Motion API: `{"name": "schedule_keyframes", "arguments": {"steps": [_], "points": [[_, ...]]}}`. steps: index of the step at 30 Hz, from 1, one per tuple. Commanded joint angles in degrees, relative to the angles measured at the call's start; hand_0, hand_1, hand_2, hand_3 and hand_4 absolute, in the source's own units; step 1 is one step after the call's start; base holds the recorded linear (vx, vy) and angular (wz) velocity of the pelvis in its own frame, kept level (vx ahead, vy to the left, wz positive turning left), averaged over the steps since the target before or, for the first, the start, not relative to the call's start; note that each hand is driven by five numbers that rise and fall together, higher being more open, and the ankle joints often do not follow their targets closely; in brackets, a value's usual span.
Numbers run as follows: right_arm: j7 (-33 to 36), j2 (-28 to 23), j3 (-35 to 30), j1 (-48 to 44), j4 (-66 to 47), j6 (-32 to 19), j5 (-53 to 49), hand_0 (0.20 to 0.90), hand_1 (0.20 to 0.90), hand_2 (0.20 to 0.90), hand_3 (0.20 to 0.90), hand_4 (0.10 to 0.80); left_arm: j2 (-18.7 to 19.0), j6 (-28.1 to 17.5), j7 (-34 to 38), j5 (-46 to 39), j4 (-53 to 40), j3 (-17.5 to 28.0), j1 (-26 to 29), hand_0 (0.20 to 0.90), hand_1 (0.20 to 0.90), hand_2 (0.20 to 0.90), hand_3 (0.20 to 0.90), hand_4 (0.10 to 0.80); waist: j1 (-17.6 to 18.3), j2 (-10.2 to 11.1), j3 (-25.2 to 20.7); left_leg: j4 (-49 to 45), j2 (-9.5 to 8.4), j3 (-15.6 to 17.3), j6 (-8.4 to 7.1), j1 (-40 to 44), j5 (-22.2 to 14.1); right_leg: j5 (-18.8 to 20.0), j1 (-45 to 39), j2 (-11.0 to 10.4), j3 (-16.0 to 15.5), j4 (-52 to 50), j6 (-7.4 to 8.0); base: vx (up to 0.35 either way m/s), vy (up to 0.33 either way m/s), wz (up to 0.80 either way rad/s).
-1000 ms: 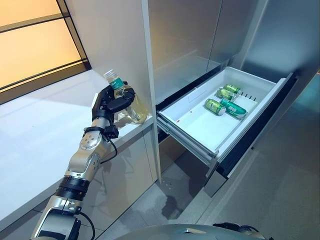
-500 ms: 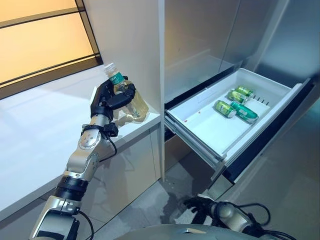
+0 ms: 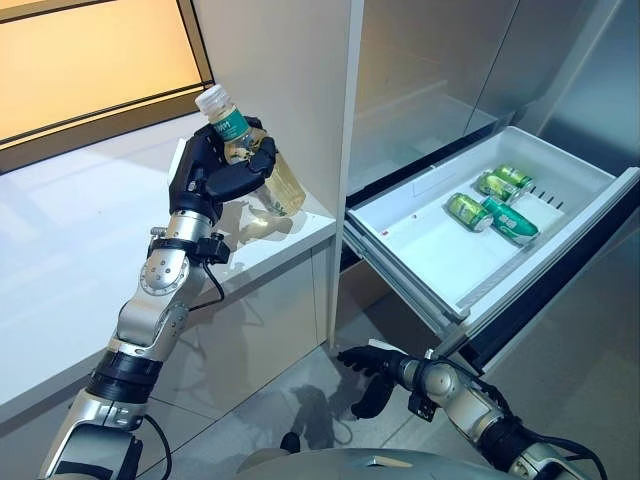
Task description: Put drinks into fridge and close the fridge
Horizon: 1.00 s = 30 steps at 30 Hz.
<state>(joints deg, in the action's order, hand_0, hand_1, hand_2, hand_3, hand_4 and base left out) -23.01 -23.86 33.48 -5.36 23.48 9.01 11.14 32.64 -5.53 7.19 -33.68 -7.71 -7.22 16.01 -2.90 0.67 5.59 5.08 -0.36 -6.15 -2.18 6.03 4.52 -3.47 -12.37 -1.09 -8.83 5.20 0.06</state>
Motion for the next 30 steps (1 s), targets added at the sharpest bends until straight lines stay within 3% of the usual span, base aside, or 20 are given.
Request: {"name": "schedule_keyframes", "arguments": {"steps": [1, 21, 23, 24, 25, 26, 28, 30], "points": [[-1.9, 0.2, -1.2, -6.3, -7.6, -5.4, -4.5, 0.900, 0.900, 0.900, 0.900, 0.800, 2.8, -13.5, -1.3, 0.7, -7.5, 2.0, 11.5, 0.300, 0.300, 0.300, 0.200, 0.100, -0.4, 0.0, -3.7, -0.1, -4.62, -1.6, 3.32, 1.7, -5.5, 3.7, 4.0, -0.9, 2.0, -1.4, 3.36, -0.031, 0.010, 0.01], [-17.7, 0.2, -5.7, -13.1, -28.2, -6.5, -33.8, 0.900, 0.900, 0.900, 0.900, 0.800, 4.6, -12.1, -16.5, -6.4, -13.7, 3.8, 6.7, 0.300, 0.300, 0.300, 0.200, 0.100, -2.2, 0.3, -3.6, -0.1, -4.87, -1.6, 3.61, 1.4, -4.5, 4.6, 4.2, -1.3, 1.0, -1.6, 3.66, -0.019, 0.006, 0.03], [-33.2, -5.1, -13.1, -4.9, -26.9, -14.3, -37.4, 0.900, 0.900, 0.900, 0.900, 0.800, 5.4, -14.4, -21.9, -8.6, -12.6, 8.0, 2.5, 0.300, 0.300, 0.300, 0.200, 0.100, -1.5, 0.3, -3.8, -0.1, -4.79, -1.0, 3.70, 1.1, -4.7, 4.6, 4.7, -1.2, 1.4, -1.8, 3.94, -0.041, 0.002, 0.01], [-38.0, -5.9, -15.2, -2.1, -26.0, -17.5, -39.1, 0.900, 0.900, 0.900, 0.900, 0.800, 6.0, -15.0, -22.8, -9.3, -13.0, 9.1, 1.0, 0.300, 0.300, 0.300, 0.200, 0.100, -1.2, 0.3, -3.9, -0.1, -4.74, -0.7, 3.83, 1.1, -4.9, 4.5, 4.9, -1.2, 1.4, -1.8, 4.17, -0.036, -0.004, 0.02], [-39.4, -6.7, -14.9, -1.4, -27.9, -17.5, -41.5, 0.900, 0.900, 0.900, 0.900, 0.800, 7.3, -14.3, -21.9, -9.8, -13.8, 9.8, 1.0, 0.300, 0.300, 0.300, 0.200, 0.100, -0.8, 0.4, -3.7, -0.1, -4.66, -0.4, 3.85, 1.4, -5.0, 4.5, 4.6, -1.3, 1.3, -1.6, 4.22, 0.000, 0.000, 0.00], [-39.8, -6.8, -15.2, -1.6, -29.9, -17.7, -46.1, 0.900, 0.900, 0.900, 0.900, 0.800, 7.6, -14.2, -21.7, -10.0, -14.0, 9.8, 1.2, 0.300, 0.300, 0.300, 0.200, 0.100, -0.7, 0.4, -3.6, -0.1, -4.65, -0.3, 3.76, 1.5, -5.0, 4.6, 4.5, -1.3, 1.3, -1.5, 4.30, 0.000, 0.000, 0.00], [-37.8, -4.0, -17.5, -1.8, -34.1, -15.7, -46.2, 0.900, 0.900, 0.900, 0.900, 0.800, 6.6, -15.4, -23.4, -9.1, -12.7, 10.4, 0.7, 0.300, 0.300, 0.300, 0.200, 0.100, -0.6, 0.5, -3.7, -0.1, -4.69, -0.2, 3.78, 1.4, -4.9, 4.8, 4.6, -1.3, 1.7, -1.5, 4.41, 0.000, 0.000, 0.00], [-35.3, -4.5, -20.2, -2.6, -37.0, -14.3, -48.7, 0.900, 0.900, 0.900, 0.900, 0.800, 6.8, -16.0, -24.4, -9.6, -12.8, 11.7, -0.2, 0.300, 0.300, 0.300, 0.200, 0.100, -0.5, 0.5, -3.8, -0.1, -4.71, -0.1, 3.85, 1.6, -5.1, 4.8, 4.4, -1.2, 1.8, -1.3, 4.25, 0.000, 0.000, 0.00]]}}
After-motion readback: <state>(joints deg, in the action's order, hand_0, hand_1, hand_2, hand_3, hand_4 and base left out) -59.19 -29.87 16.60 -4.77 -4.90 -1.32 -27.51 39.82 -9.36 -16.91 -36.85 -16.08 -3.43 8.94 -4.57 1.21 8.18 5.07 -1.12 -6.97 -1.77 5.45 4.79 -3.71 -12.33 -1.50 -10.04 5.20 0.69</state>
